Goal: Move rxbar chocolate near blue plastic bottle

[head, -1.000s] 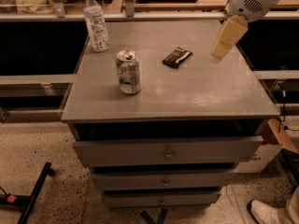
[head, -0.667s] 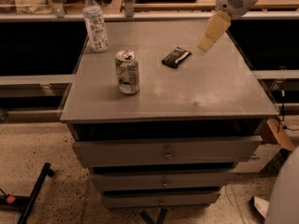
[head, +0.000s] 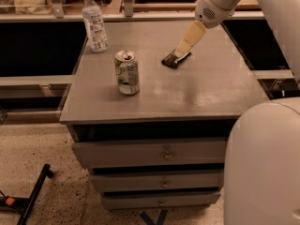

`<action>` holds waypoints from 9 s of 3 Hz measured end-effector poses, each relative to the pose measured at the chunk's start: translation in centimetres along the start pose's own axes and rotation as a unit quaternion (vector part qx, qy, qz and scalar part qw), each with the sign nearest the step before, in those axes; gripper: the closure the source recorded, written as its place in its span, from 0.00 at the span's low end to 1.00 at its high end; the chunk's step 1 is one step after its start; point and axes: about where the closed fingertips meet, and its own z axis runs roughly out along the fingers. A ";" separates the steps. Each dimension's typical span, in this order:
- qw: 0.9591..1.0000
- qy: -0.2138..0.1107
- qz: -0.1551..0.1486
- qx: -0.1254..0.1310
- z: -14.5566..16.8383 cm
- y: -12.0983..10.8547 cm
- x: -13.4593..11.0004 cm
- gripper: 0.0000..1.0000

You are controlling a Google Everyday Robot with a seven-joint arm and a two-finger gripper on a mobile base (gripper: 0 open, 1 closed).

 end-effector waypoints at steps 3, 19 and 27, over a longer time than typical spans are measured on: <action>0.998 -0.054 0.016 0.007 3.5 -1.9 -1.0 0.00; 0.991 -0.111 0.070 -0.035 11.0 -3.1 -0.5 1.00; 0.976 -0.202 -0.007 -0.077 12.1 1.4 -9.8 1.00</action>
Offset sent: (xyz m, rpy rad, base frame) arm 0.0346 0.0026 -0.0128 0.0870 -0.1176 -0.0410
